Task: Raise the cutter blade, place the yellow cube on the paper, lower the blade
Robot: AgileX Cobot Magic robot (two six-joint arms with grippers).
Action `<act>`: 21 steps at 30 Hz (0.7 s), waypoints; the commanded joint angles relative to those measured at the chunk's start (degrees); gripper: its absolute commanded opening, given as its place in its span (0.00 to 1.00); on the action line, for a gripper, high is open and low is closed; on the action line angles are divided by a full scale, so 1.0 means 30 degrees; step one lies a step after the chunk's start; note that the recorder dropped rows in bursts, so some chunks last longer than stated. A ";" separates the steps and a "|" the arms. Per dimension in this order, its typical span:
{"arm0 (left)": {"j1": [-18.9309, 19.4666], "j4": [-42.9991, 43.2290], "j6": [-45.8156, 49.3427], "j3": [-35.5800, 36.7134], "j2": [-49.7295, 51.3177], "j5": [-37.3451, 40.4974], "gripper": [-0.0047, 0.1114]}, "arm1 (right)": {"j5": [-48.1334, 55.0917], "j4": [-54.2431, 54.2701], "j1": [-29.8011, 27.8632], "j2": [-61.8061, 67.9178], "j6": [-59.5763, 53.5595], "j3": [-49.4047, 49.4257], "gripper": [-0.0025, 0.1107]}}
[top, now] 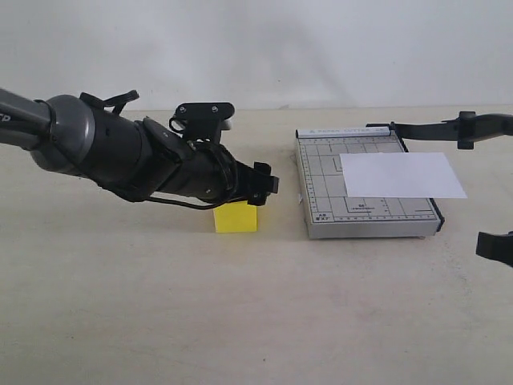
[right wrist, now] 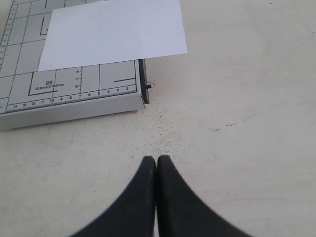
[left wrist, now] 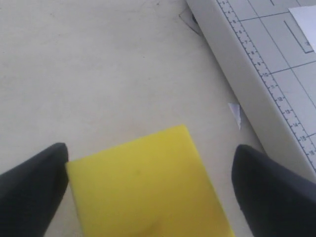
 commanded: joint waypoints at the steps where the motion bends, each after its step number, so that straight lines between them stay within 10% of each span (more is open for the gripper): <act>1: -0.0056 -0.0085 0.0065 -0.0084 -0.0179 0.1097 0.76 | -0.0077 0.0004 -0.0011 -0.0136 -0.0002 -0.0097 0.02; 21: -0.0986 -0.0503 -0.0160 -0.1150 -0.1658 -0.0962 0.71 | -0.0067 0.0004 -0.0011 -0.0136 0.0085 -0.0097 0.02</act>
